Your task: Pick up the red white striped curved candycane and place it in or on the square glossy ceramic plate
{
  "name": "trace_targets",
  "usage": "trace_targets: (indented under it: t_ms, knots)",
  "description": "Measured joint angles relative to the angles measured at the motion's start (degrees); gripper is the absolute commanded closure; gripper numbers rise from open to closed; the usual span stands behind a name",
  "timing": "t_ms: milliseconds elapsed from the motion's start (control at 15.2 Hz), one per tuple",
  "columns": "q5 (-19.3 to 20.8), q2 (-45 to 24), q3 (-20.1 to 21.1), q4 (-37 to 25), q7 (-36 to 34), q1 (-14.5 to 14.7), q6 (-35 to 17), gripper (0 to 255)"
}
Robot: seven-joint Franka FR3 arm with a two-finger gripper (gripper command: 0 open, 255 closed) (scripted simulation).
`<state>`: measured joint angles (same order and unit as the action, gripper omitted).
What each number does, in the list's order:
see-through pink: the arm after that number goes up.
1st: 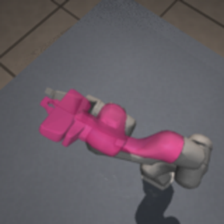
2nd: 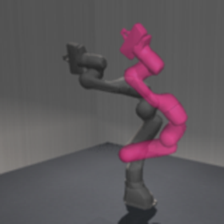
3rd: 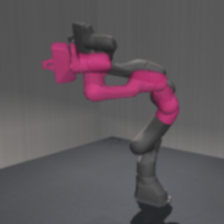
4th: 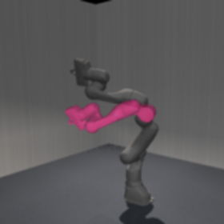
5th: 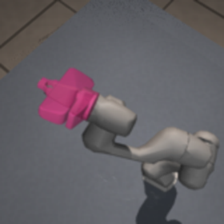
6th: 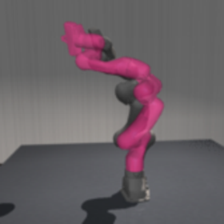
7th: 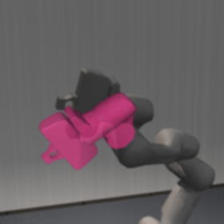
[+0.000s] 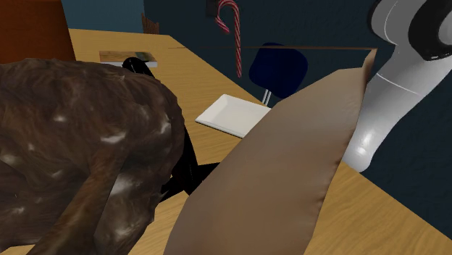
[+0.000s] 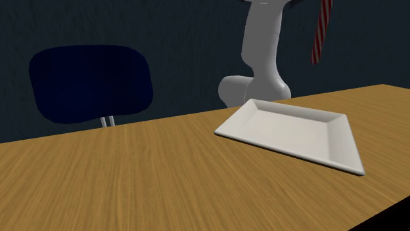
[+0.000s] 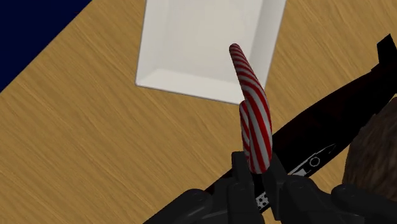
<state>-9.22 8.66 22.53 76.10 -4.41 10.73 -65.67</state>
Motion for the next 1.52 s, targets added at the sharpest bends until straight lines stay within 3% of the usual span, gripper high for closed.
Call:
trace_targets:
  t_ms: [462,1518]
  knots:
    - [-3.33,11.91,-4.37,8.22,4.13,-0.76,3.59,255]
    - [-4.55,20.62,-5.01,28.74,7.42,-0.18,-8.11,255]
